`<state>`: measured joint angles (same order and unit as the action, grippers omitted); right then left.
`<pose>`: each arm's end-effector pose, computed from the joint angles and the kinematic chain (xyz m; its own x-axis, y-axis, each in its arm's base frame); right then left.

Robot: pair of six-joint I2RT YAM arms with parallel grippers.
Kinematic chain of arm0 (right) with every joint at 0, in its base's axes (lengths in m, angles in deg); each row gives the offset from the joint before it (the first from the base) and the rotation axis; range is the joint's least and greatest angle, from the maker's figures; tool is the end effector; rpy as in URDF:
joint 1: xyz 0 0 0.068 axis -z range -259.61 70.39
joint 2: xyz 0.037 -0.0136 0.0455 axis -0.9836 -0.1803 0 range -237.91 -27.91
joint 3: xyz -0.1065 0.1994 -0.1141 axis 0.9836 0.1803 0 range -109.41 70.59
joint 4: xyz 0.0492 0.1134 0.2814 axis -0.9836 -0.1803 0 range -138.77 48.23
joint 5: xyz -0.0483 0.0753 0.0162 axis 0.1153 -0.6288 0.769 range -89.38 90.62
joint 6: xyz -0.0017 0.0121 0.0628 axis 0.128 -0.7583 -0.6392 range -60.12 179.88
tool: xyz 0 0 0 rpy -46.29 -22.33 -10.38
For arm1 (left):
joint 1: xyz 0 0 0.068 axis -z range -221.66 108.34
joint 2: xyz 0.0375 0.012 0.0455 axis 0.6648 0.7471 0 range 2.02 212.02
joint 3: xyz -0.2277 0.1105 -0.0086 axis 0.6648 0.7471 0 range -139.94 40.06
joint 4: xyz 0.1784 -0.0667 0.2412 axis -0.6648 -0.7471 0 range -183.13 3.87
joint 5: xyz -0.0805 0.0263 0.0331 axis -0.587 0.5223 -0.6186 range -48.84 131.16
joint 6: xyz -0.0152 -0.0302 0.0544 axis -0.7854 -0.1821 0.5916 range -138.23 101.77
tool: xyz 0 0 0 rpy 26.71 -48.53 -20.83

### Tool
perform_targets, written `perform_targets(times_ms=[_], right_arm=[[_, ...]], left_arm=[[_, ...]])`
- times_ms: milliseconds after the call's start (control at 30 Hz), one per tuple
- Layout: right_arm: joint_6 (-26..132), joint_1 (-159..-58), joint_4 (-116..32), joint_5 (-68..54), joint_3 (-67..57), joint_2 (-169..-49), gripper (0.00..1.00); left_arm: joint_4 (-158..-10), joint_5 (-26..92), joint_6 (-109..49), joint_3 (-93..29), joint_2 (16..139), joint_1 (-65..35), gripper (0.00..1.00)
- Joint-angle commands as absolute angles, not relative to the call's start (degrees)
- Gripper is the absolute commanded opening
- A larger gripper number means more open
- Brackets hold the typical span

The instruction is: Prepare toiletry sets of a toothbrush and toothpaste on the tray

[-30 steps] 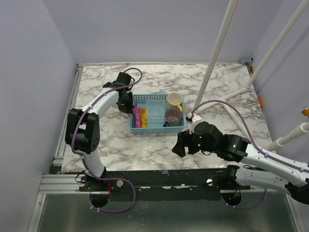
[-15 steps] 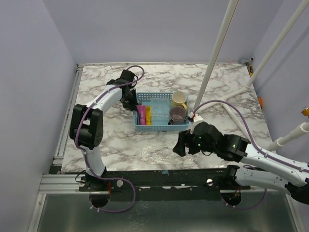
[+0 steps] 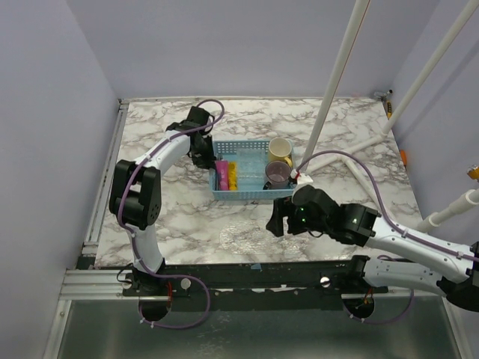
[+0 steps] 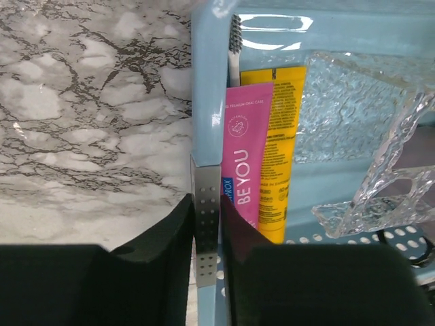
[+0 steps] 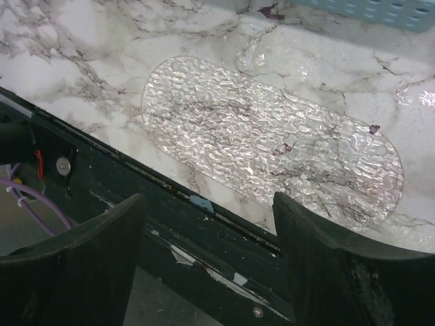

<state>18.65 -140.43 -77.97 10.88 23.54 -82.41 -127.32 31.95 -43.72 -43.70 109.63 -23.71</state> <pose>0.1374 0.2280 0.2485 -0.7779 -0.0629 -0.6252 -0.3770 0.8427 0.3844 0.4145 -0.1427 0.1705 -0.9371 -0.1429 -0.3185 -0.0385 0.9491 -0.3126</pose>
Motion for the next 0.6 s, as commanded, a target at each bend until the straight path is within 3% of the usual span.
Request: perform_targets(times_ms=[0, 133, 200, 567], right_arm=[[18.1, -140.8, -78.6, 13.9, 20.4, -84.3, 0.78], [18.7, -140.8, -79.4, 15.2, 18.3, -86.2, 0.79], [19.3, -140.8, -80.4, 16.7, 16.8, -87.4, 0.79], [25.7, -140.6, -84.6, 24.8, 8.0, -95.2, 0.79]], left_arm=[[-122.9, 29.7, -45.2, -44.2, 108.1, -23.5, 0.29], [-124.3, 31.7, -44.9, -44.3, 107.3, -23.5, 0.49], [-125.2, 33.2, -44.6, -44.6, 106.7, -23.5, 0.55], [-131.0, 40.7, -42.6, -44.3, 95.7, -23.5, 0.65]])
